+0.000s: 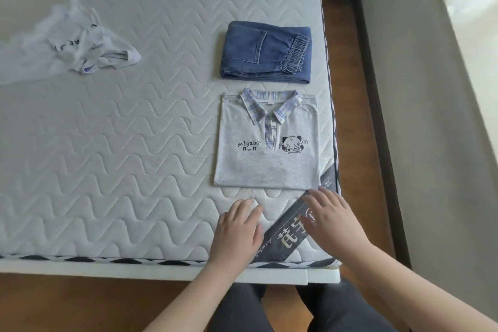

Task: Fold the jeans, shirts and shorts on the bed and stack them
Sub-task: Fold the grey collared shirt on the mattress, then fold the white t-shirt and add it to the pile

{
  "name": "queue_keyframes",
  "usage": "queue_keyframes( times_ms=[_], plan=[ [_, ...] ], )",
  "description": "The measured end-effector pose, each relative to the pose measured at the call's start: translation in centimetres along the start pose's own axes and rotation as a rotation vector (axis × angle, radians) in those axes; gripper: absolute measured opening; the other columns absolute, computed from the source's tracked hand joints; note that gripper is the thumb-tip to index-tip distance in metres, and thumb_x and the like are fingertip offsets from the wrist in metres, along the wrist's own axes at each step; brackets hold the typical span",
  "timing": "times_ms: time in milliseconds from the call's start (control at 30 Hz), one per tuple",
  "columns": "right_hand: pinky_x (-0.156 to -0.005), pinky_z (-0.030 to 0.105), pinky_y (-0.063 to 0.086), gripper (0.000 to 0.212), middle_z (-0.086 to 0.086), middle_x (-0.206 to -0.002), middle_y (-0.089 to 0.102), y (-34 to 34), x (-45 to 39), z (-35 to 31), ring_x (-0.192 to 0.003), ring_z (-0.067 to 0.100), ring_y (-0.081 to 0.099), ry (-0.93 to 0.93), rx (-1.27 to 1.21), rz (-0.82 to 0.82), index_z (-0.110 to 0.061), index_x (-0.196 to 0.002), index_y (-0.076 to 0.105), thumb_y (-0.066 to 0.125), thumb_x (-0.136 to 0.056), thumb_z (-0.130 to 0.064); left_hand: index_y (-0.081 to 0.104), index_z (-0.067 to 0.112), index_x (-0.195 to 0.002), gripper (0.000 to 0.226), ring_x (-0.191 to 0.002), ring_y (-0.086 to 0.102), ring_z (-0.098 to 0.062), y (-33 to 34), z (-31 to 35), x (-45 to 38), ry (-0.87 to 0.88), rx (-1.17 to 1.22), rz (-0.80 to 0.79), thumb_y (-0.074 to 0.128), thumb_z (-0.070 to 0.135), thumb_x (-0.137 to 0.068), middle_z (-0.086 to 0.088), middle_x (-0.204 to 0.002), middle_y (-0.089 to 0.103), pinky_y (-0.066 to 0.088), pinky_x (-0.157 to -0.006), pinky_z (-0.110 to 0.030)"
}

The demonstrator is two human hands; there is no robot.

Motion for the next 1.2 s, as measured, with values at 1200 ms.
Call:
queue_keyframes(
  times_ms=[1200],
  plan=[
    [-0.077, 0.039, 0.051, 0.028, 0.005, -0.099, 0.067, -13.1, 20.9, -20.2, -0.088, 0.029, 0.064, -0.401, 0.017, 0.496, -0.011, -0.101, 0.069, 0.049, -0.090, -0.028, 0.066, 0.015, -0.119, 0.035, -0.102, 0.062, -0.023, -21.1, 4.1, 25.7, -0.134, -0.260, 0.338, 0.047, 0.031, -0.094, -0.001, -0.111, 0.065, 0.049, -0.086, -0.041]
  ],
)
Point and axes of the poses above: each hand's wrist, its own x-axis away from the middle knuckle, its own y-axis out of the palm, z = x × y, the point moved 7 cm from there along -x, towards the middle knuckle
